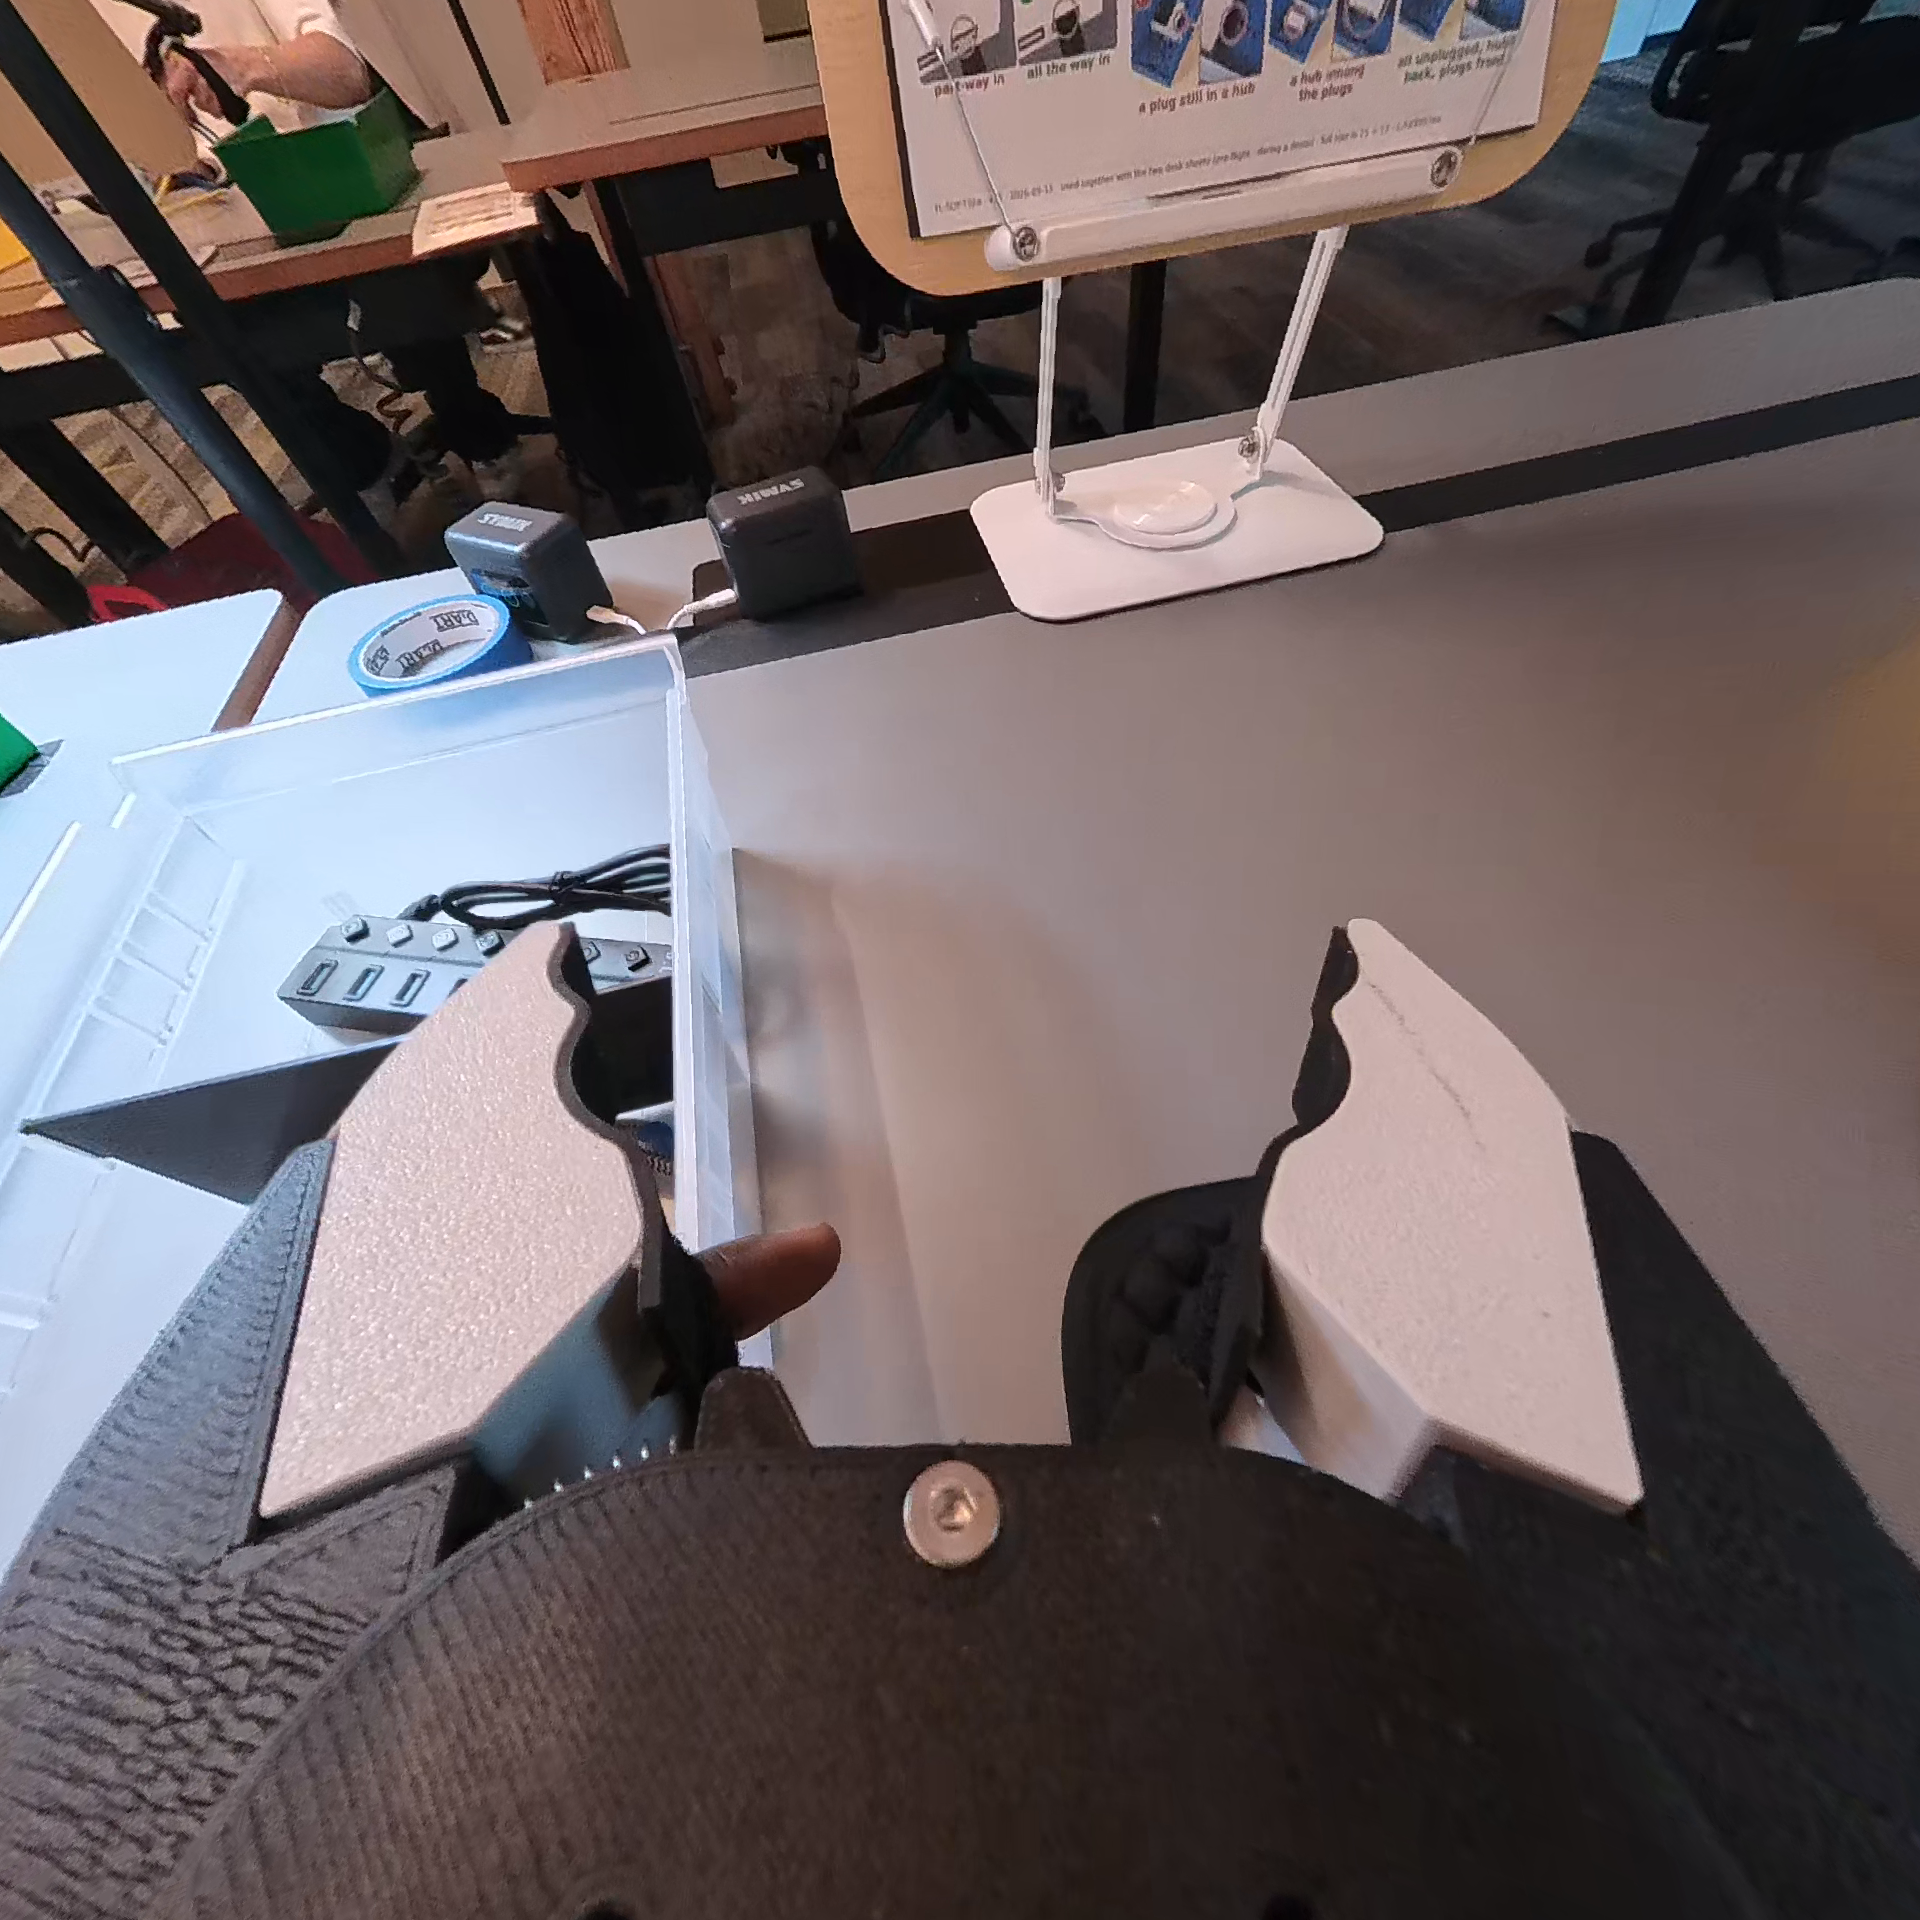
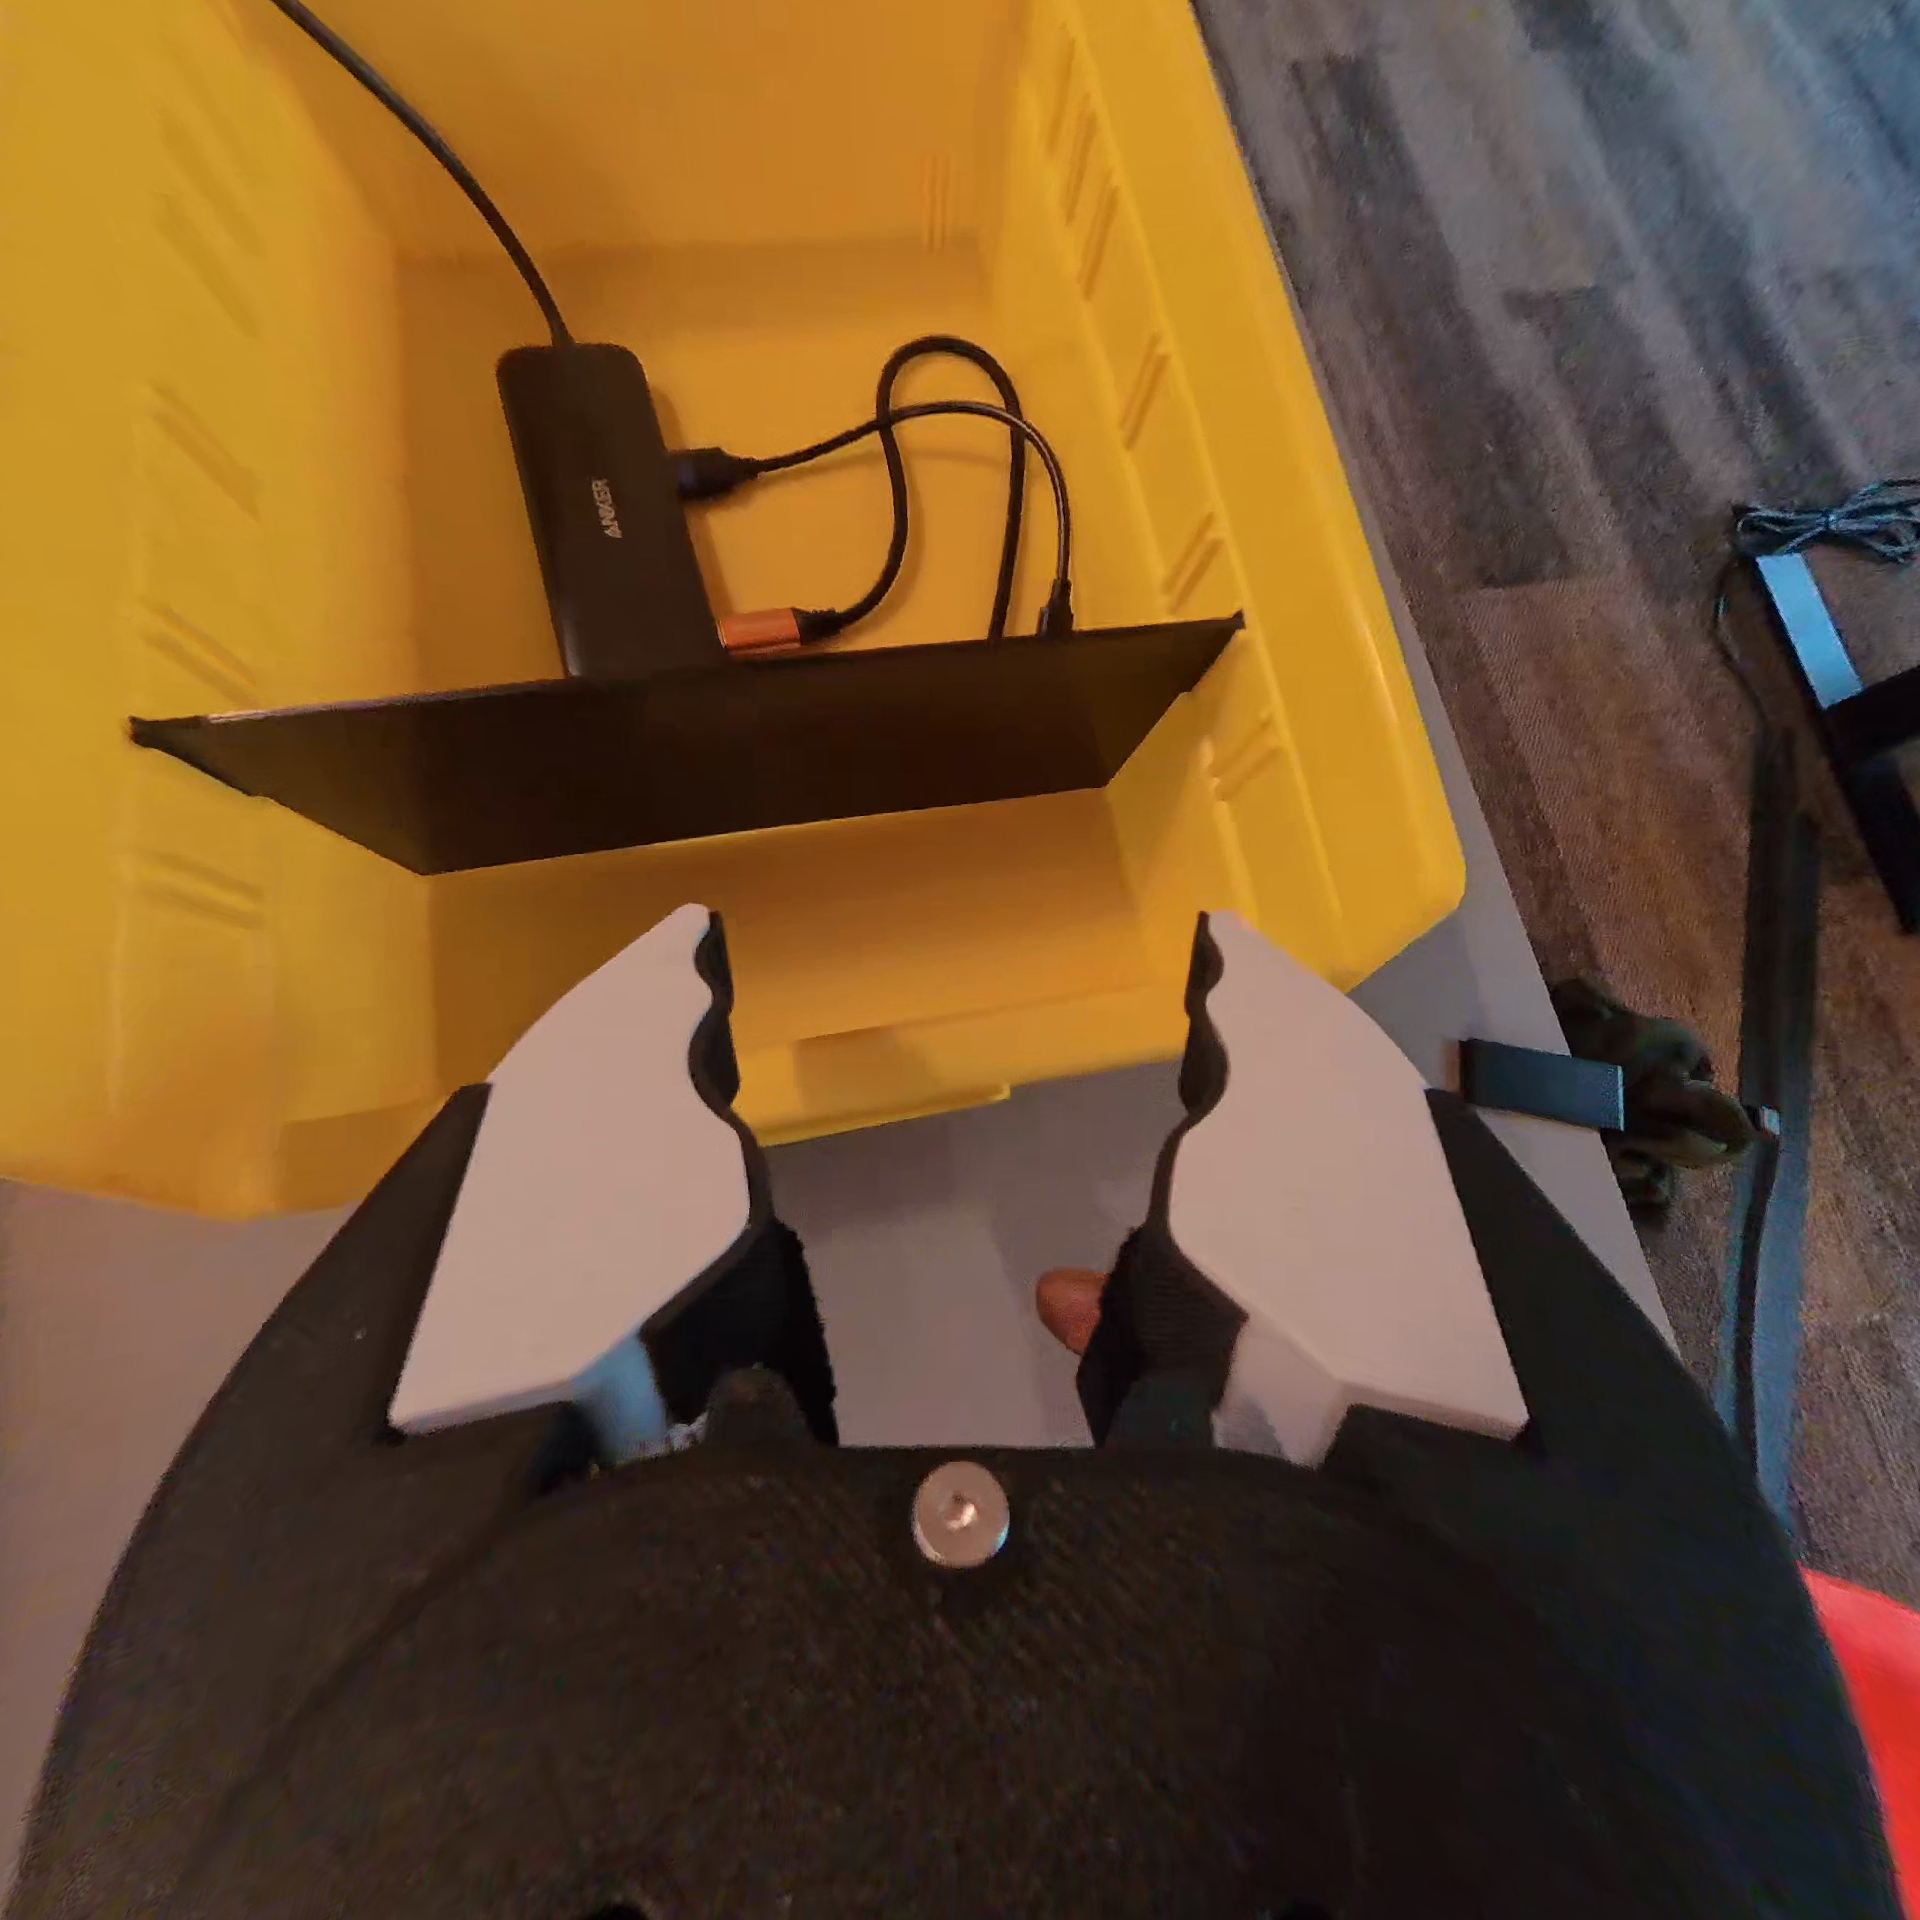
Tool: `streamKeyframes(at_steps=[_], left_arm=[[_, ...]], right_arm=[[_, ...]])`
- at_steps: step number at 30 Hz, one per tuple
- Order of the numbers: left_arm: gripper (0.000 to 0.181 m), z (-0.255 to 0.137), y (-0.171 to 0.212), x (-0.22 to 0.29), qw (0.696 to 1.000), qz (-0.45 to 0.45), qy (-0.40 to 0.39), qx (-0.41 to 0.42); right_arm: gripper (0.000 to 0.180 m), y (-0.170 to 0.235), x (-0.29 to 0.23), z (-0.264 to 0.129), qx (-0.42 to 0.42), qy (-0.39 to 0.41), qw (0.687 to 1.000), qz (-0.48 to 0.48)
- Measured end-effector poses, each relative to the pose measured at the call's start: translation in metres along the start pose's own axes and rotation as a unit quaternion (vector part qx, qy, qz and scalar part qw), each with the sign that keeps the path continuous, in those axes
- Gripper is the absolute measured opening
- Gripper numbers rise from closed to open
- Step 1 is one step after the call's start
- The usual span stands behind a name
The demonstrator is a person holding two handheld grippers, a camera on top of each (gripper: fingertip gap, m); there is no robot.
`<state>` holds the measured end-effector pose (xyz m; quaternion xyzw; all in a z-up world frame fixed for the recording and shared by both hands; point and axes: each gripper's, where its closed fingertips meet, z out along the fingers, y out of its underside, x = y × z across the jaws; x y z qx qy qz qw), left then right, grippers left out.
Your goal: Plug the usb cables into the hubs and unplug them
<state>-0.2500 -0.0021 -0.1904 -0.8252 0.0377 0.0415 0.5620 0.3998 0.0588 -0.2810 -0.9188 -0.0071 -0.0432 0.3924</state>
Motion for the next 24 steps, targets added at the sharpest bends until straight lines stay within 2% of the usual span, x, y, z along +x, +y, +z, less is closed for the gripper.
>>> streamKeyframes(at_steps=[6,9,14,17,24], left_arm=[[0.128,0.001,-0.006,0.001,1.000,0.004,0.003,0.008],[0.128,0.002,-0.007,0.002,1.000,0.006,0.004,0.009],[0.127,0.000,-0.008,0.003,1.000,0.003,0.004,0.013],[0.127,-0.001,-0.007,0.002,1.000,-0.002,0.000,0.014],[0.127,0.002,-0.004,-0.001,1.000,-0.006,0.001,0.008]], right_arm=[[0.120,-0.028,-0.015,0.006,0.050,-0.035,0.998,-0.012],[0.118,-0.057,-0.029,0.015,0.045,-0.047,0.996,-0.067],[0.115,-0.107,-0.054,0.056,0.004,-0.081,0.991,-0.110],[0.114,-0.105,-0.053,0.063,-0.022,-0.076,0.992,-0.097],[0.106,-0.057,-0.030,0.027,-0.026,-0.043,0.997,-0.064]])
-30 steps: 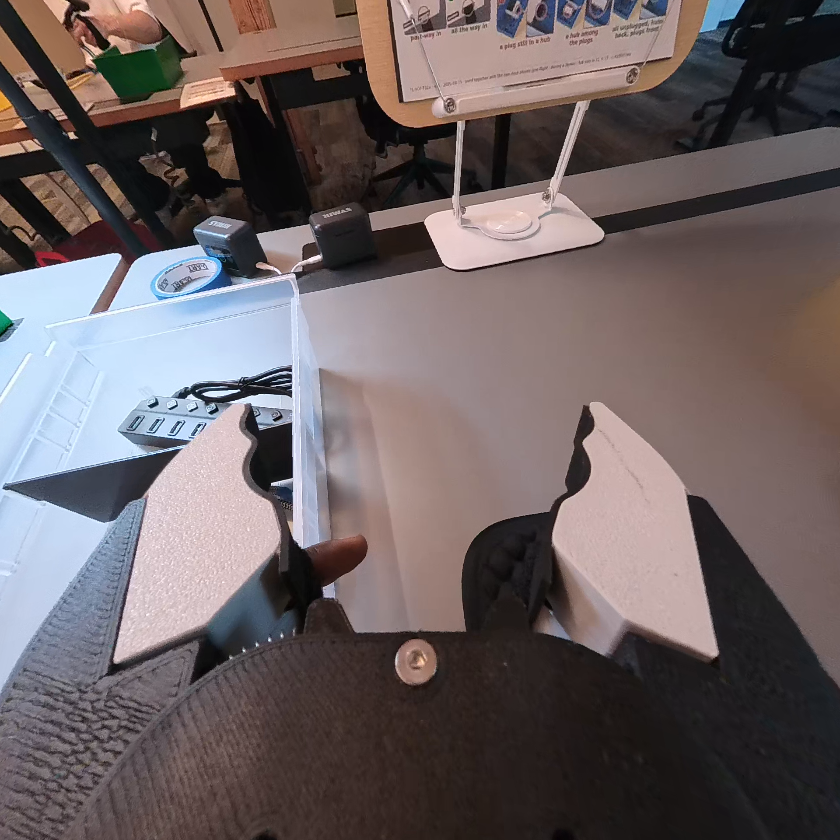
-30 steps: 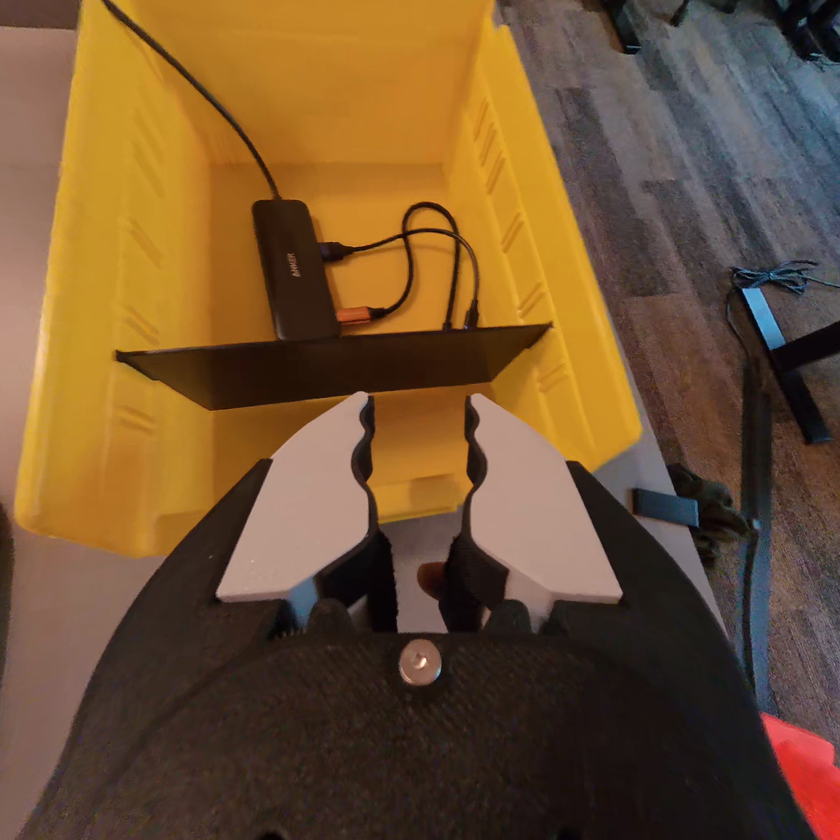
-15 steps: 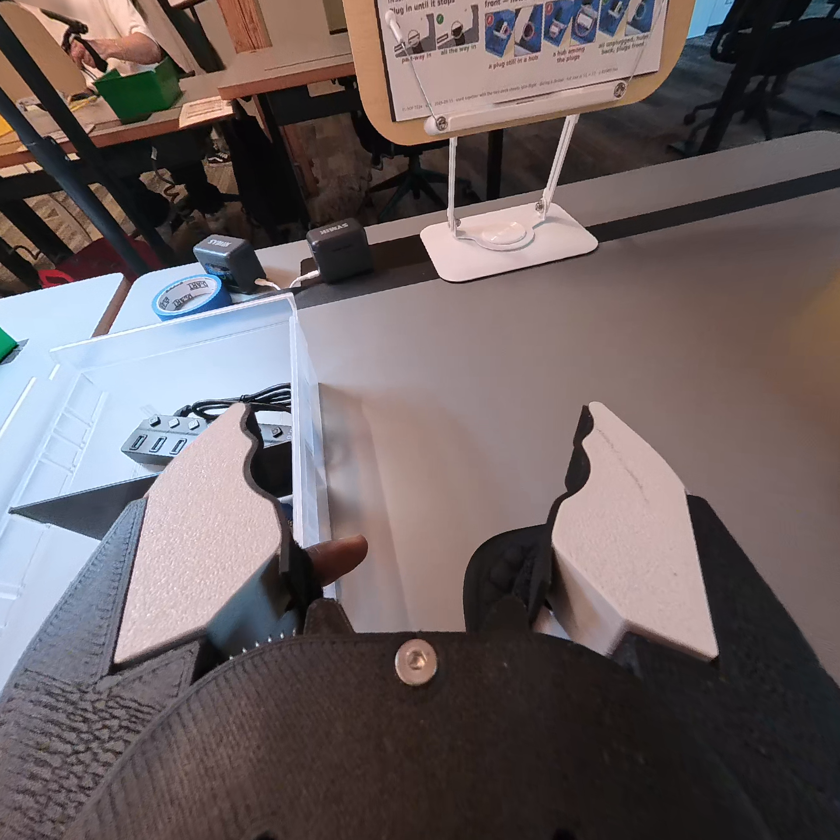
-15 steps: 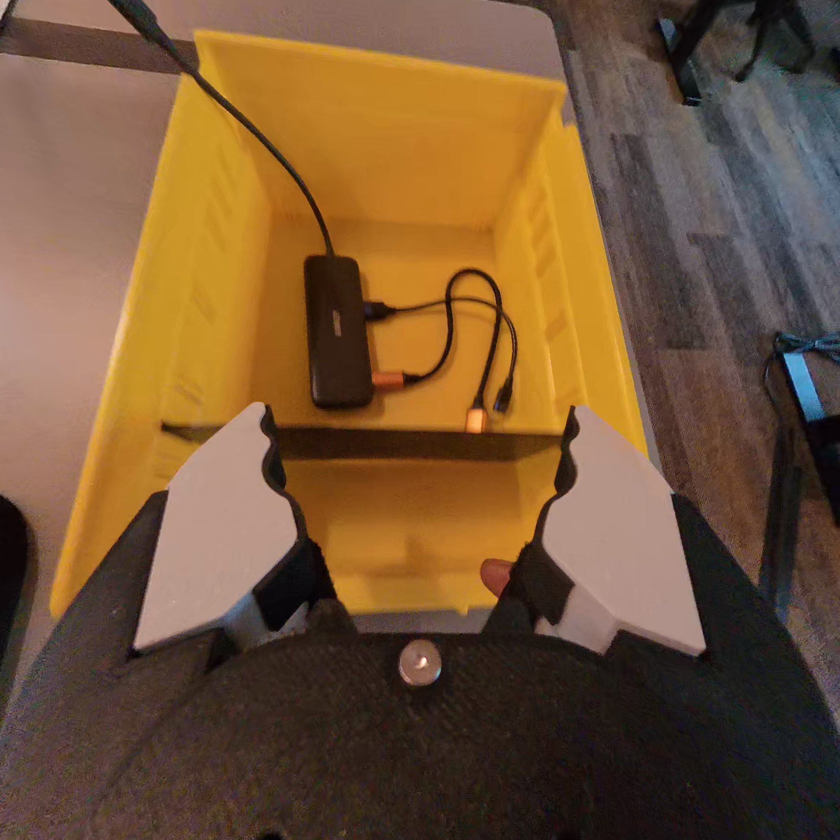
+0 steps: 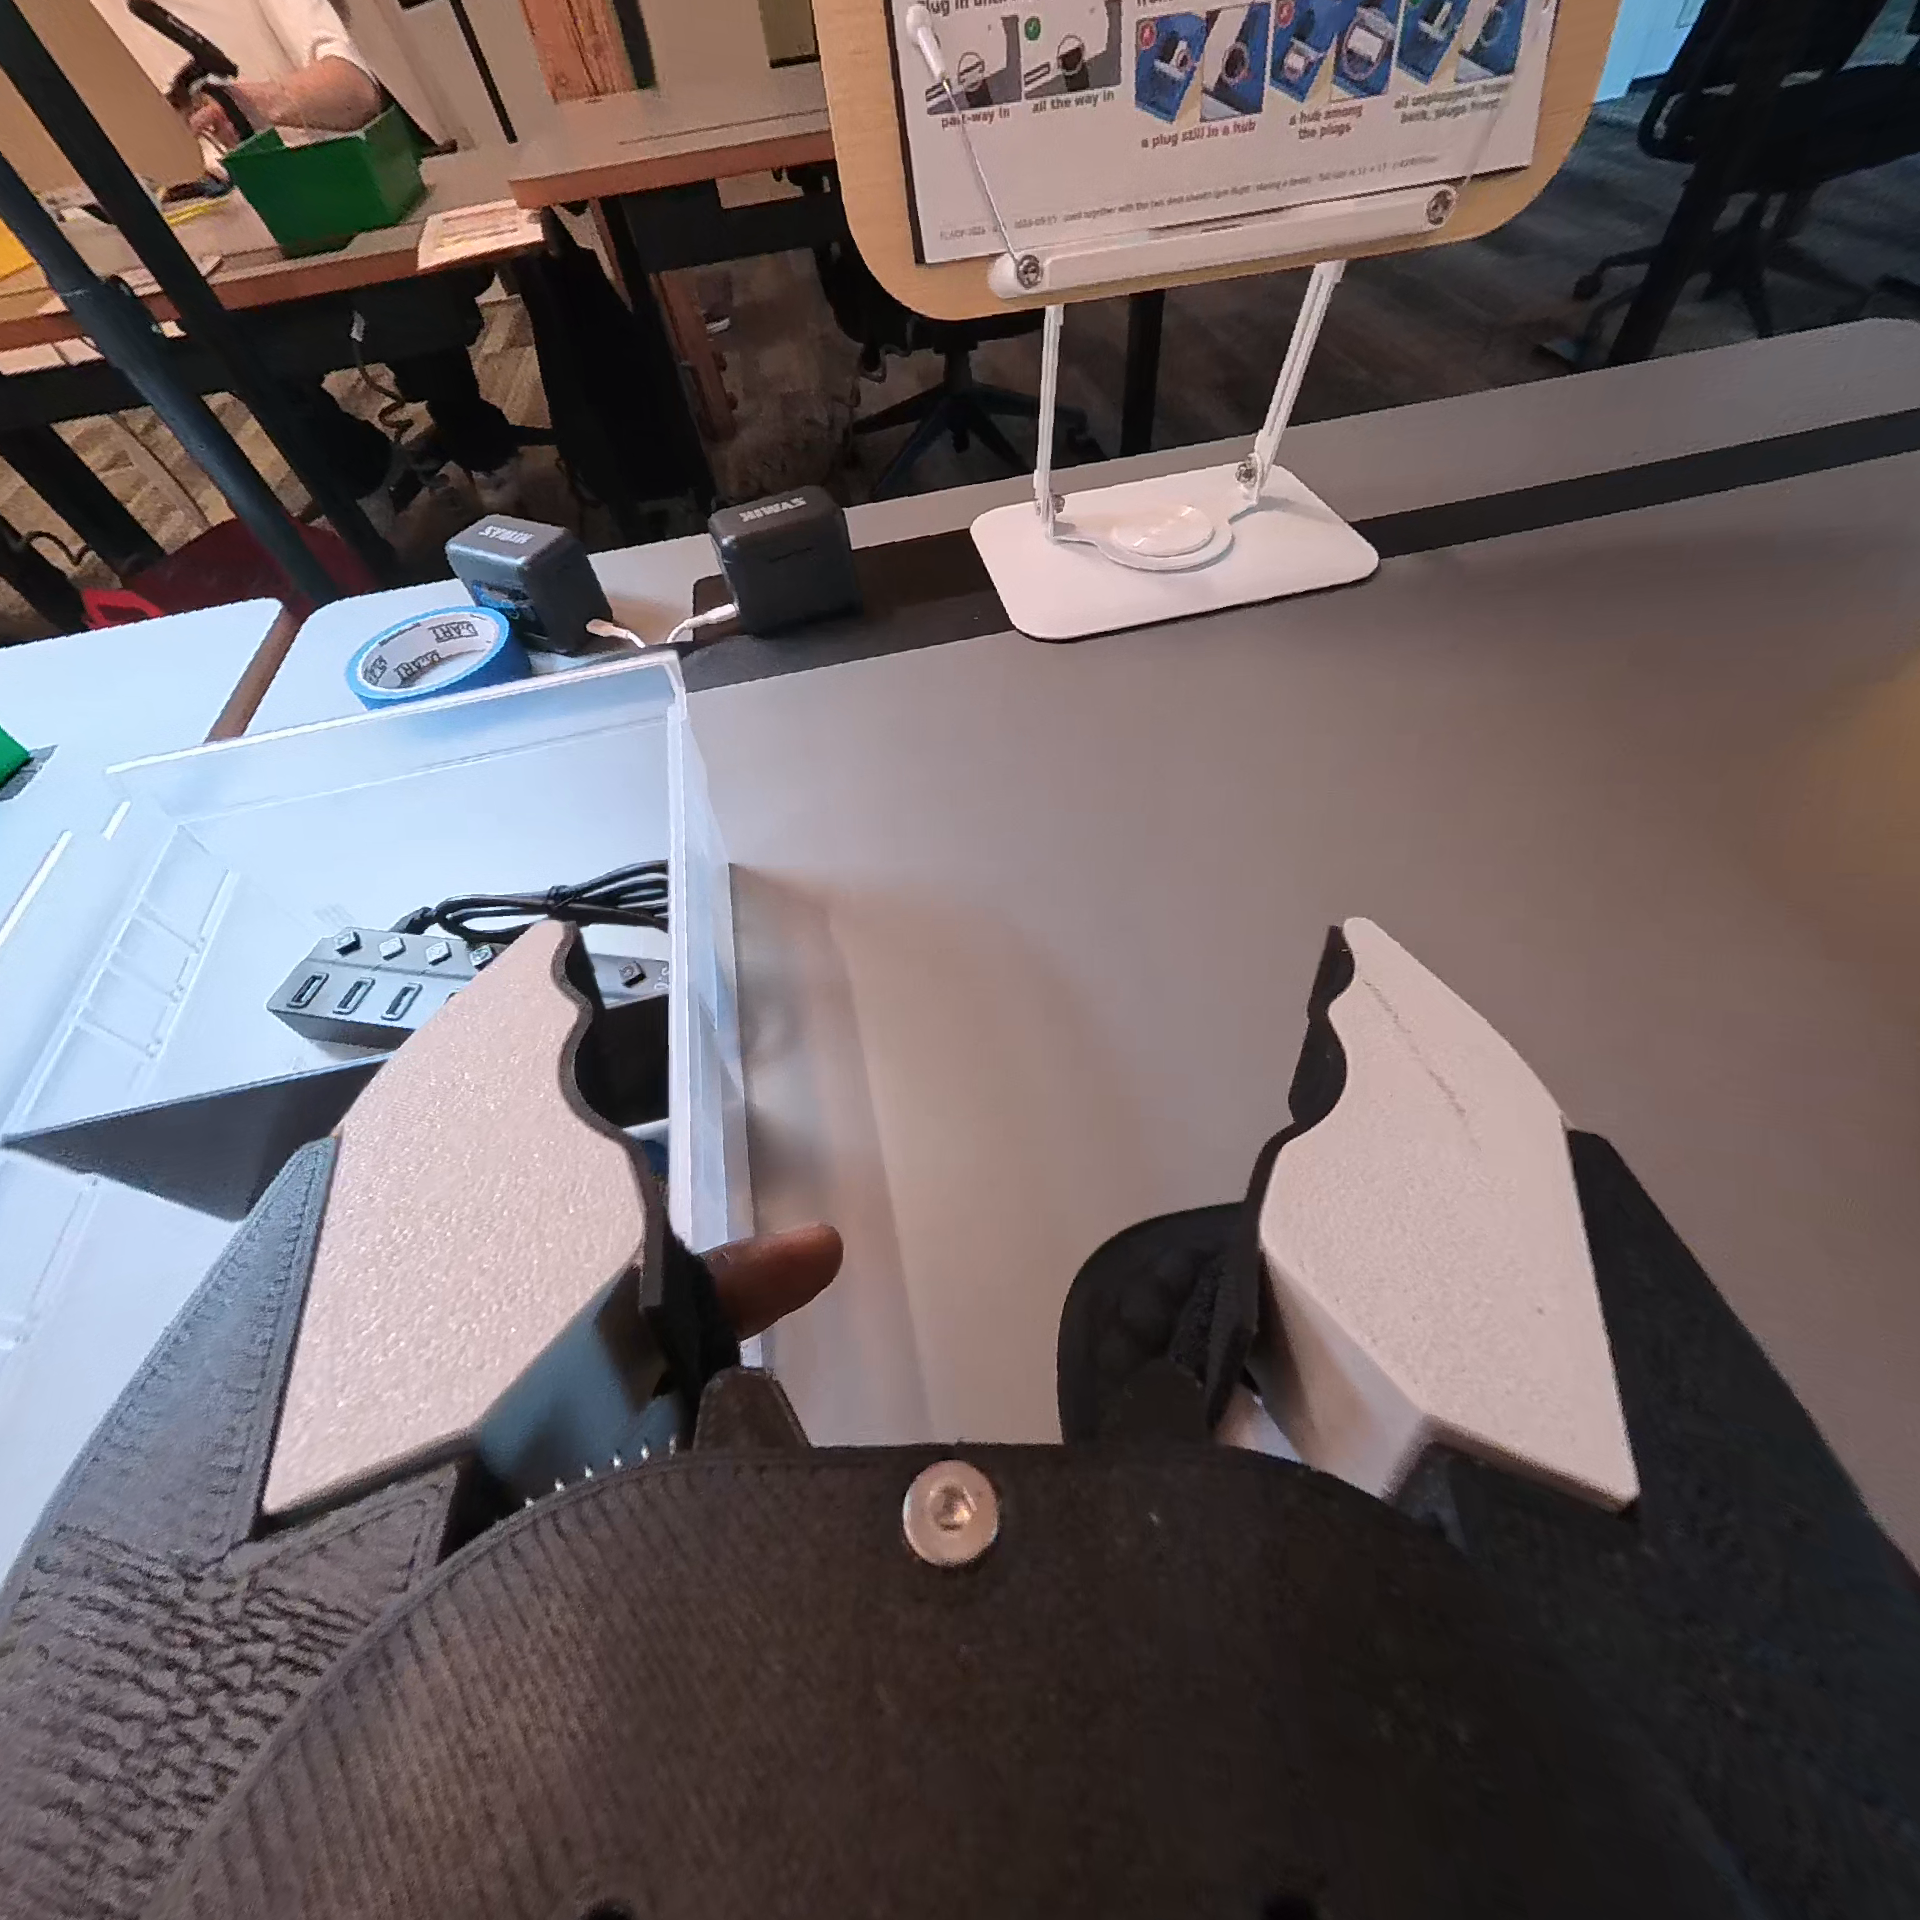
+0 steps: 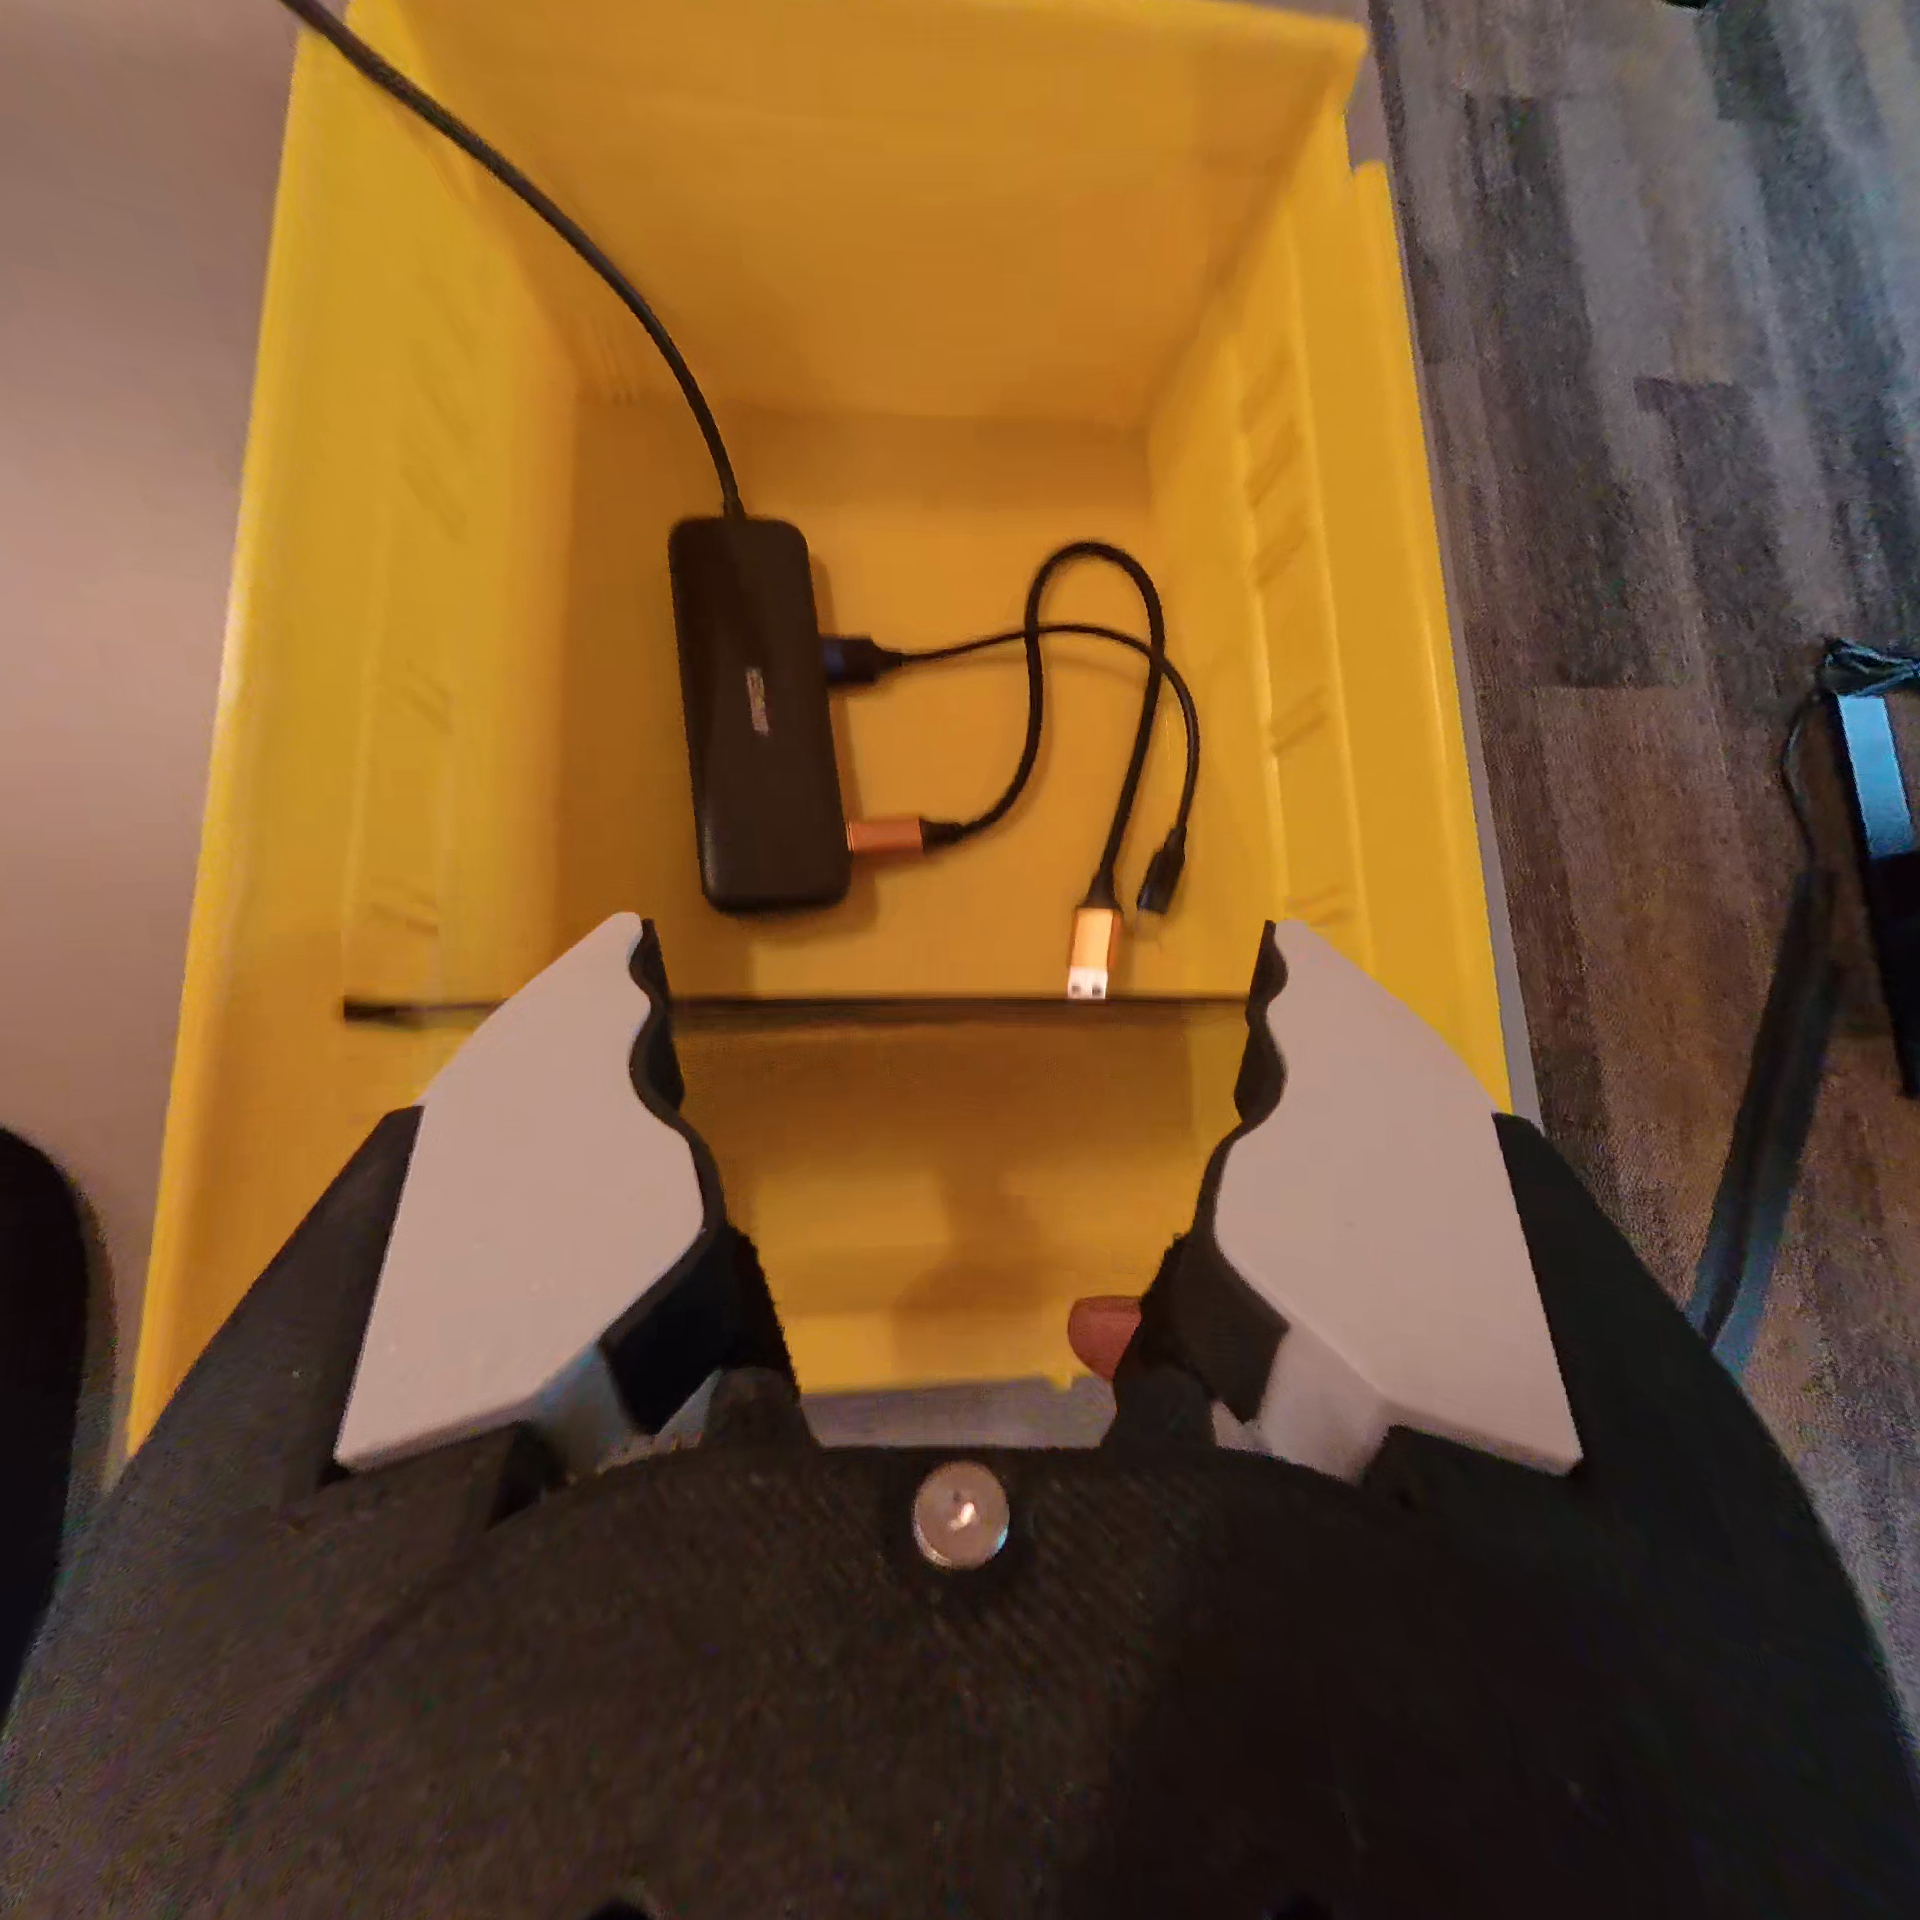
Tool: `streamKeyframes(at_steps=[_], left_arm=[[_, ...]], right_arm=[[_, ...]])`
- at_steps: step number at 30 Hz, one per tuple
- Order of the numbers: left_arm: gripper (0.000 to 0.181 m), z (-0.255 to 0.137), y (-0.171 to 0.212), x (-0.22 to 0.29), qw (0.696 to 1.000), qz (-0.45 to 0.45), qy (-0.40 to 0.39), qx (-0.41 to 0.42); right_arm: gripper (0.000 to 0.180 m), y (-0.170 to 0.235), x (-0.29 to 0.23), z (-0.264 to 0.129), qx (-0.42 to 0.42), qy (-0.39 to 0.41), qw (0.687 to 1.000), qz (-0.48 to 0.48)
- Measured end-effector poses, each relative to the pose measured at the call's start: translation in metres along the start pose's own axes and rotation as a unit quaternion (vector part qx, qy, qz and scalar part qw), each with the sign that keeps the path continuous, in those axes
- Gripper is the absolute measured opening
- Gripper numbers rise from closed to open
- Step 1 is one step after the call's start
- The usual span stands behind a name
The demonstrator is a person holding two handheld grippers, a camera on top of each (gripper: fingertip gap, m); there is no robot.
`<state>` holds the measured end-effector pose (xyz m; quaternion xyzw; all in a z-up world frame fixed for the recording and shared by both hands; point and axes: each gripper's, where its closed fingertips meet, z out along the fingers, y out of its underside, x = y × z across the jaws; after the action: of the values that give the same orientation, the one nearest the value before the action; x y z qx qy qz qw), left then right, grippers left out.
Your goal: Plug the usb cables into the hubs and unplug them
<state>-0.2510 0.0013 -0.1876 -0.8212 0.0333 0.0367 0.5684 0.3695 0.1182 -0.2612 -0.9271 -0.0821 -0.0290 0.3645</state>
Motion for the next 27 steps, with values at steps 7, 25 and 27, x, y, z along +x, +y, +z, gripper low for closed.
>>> streamKeyframes(at_steps=[7,25,27], left_arm=[[0.127,0.008,-0.002,0.011,1.000,0.004,0.016,0.002],[0.125,0.009,0.002,0.018,1.000,0.003,0.020,-0.007],[0.125,0.008,0.002,0.019,1.000,0.002,0.021,-0.006]], right_arm=[[0.069,0.039,-0.007,-0.024,0.018,-0.022,0.999,0.027],[0.091,-0.018,-0.034,0.018,0.011,-0.067,0.997,-0.044],[0.090,-0.027,-0.038,0.032,0.009,-0.074,0.996,-0.050]])
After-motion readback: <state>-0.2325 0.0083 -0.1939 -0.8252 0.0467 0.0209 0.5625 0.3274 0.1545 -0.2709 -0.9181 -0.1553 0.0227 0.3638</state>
